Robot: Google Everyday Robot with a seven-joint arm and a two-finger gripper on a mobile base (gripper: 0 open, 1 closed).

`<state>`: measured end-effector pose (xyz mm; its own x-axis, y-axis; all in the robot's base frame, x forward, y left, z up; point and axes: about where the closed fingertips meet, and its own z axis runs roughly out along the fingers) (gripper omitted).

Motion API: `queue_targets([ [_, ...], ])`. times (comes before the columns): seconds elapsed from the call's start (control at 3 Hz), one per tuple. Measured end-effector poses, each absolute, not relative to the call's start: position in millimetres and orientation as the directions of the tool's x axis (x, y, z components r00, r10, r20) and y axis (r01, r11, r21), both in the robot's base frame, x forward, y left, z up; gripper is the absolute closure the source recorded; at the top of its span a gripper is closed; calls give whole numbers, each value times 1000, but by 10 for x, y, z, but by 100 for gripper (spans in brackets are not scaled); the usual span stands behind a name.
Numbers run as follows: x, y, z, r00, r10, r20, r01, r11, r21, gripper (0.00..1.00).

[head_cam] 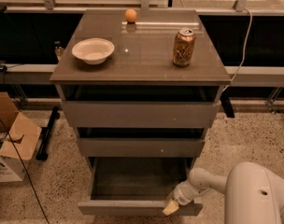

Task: Open bottom drawer

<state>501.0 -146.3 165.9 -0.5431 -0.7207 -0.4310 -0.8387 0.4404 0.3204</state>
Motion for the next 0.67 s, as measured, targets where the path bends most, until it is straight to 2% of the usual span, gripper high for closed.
queue_targets([
  [0.33,5010,-1463,1658,-543,-721,-431,-839,440,320,16],
  [0.67,4868,-1414,1588,-526,-759,-383,-846,426,320,0],
])
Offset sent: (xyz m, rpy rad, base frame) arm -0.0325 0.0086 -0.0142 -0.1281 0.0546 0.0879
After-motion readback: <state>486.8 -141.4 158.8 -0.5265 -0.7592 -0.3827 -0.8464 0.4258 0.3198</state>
